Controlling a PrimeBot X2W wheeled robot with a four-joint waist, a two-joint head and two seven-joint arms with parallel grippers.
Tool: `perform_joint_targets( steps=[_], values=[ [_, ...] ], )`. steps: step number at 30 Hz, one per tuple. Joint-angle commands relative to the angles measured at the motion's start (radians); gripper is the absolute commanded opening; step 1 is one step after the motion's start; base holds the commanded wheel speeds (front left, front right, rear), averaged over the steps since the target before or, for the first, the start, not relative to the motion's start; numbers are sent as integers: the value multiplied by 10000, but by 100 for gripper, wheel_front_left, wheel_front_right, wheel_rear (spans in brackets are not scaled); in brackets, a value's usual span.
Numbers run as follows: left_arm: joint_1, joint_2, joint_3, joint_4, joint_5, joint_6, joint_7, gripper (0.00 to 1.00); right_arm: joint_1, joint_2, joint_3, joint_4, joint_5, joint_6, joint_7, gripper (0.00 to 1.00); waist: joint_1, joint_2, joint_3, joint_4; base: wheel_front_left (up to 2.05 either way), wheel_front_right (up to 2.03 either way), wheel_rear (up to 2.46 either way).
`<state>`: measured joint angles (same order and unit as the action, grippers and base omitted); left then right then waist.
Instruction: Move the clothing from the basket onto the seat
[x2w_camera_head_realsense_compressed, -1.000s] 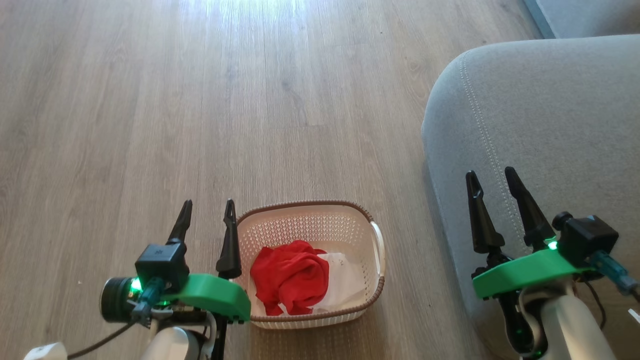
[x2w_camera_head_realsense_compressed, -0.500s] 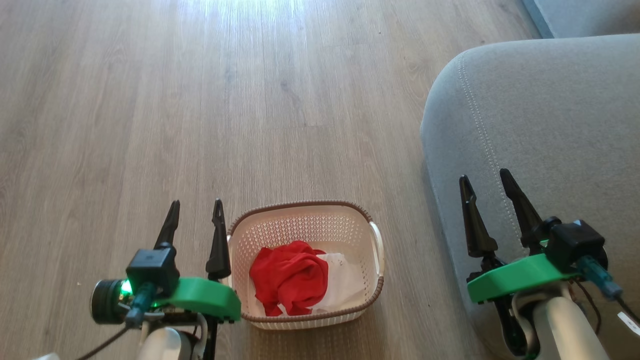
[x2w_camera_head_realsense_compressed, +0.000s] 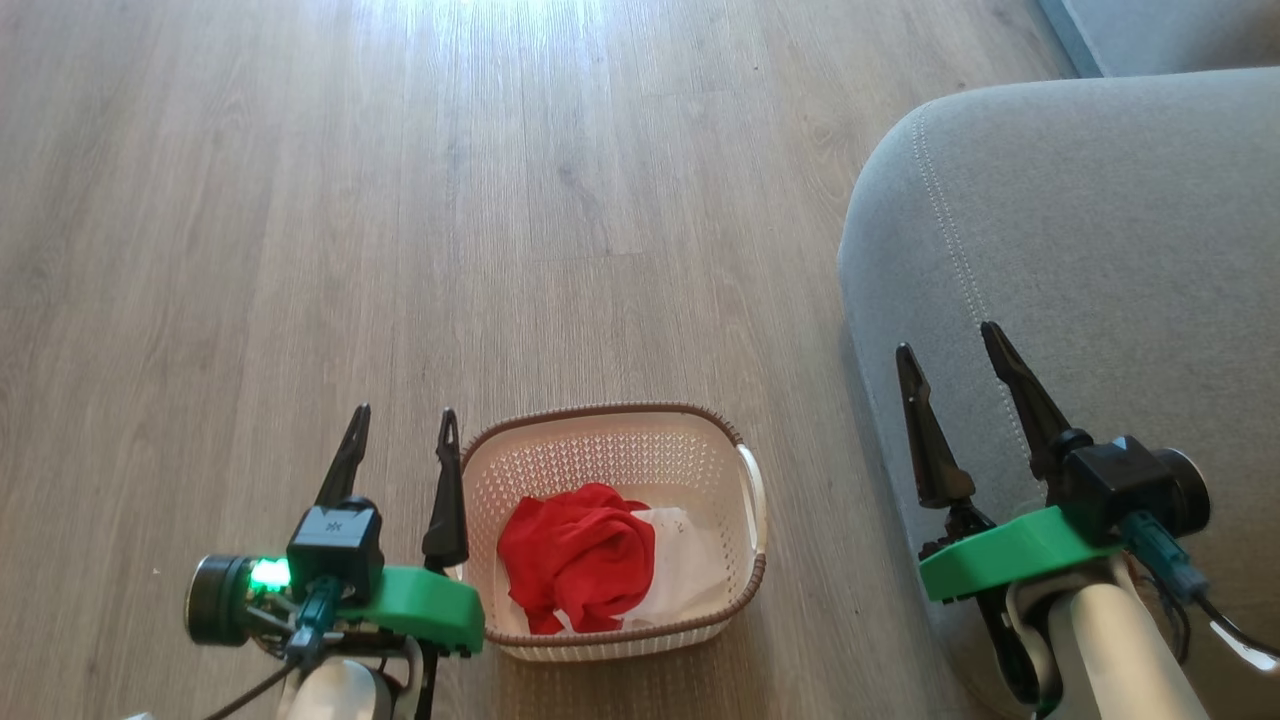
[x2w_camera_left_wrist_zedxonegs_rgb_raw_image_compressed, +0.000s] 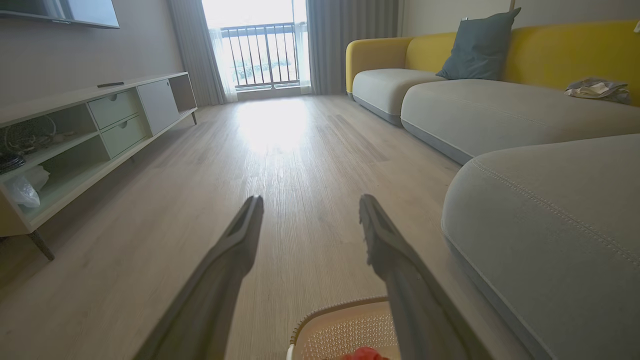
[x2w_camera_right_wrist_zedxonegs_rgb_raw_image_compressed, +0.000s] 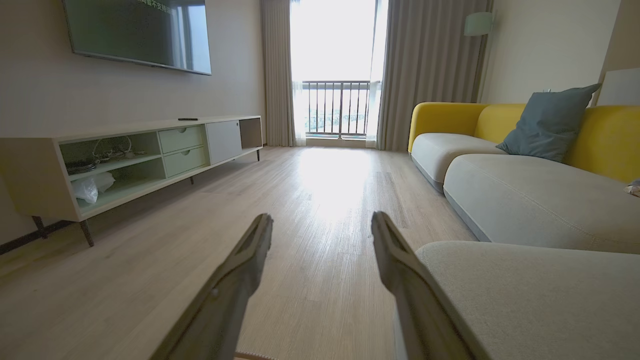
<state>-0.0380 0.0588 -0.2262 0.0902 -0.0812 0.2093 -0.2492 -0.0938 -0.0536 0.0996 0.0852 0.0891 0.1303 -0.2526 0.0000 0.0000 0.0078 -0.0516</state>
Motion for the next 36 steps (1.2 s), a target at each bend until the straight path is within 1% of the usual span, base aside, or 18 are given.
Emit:
perform_joint_targets(
  steps=[1, 6, 17, 25, 28, 33, 35, 36],
  values=[
    [-291, -59, 397, -218, 32, -79, -126, 100, -432, 34, 235, -281, 1, 4, -91, 100, 0, 0, 5, 3, 0, 0, 0],
    [-277, -78, 467, -72, 18, -185, -126, 100, -417, 34, 263, -139, 82, 4, -91, 100, 0, 0, 15, -4, 0, 0, 0],
    [-285, -84, 383, 57, -254, -269, -126, 100, -443, 34, 281, 20, 146, 4, -91, 100, 0, 0, 65, -44, 0, 0, 0],
    [-280, -84, 266, 534, -442, -454, -126, 100, -441, 34, 261, 317, 185, 4, -91, 100, 0, 0, 388, -209, 0, 0, 0],
    [-438, -84, 228, 769, -469, -606, -126, 100, -466, 34, 244, 392, 183, 4, -91, 100, 0, 0, 795, -319, 0, 0, 0],
    [-956, -85, 146, 1204, -262, -929, -126, 100, -696, 34, 210, 394, 145, 4, -91, 100, 0, 0, 1913, -508, 0, 0, 0],
    [-1250, -85, 81, 1516, -98, -1115, -126, 100, -825, 34, 208, 375, 132, 4, -91, 100, 0, 0, 2396, -586, 0, 0, 0],
    [-1571, -83, 19, 1851, 127, -1315, -126, 100, -950, 34, 213, 336, 130, 4, -92, 100, 0, 0, 2892, -675, 0, 0, 0]
  ],
)
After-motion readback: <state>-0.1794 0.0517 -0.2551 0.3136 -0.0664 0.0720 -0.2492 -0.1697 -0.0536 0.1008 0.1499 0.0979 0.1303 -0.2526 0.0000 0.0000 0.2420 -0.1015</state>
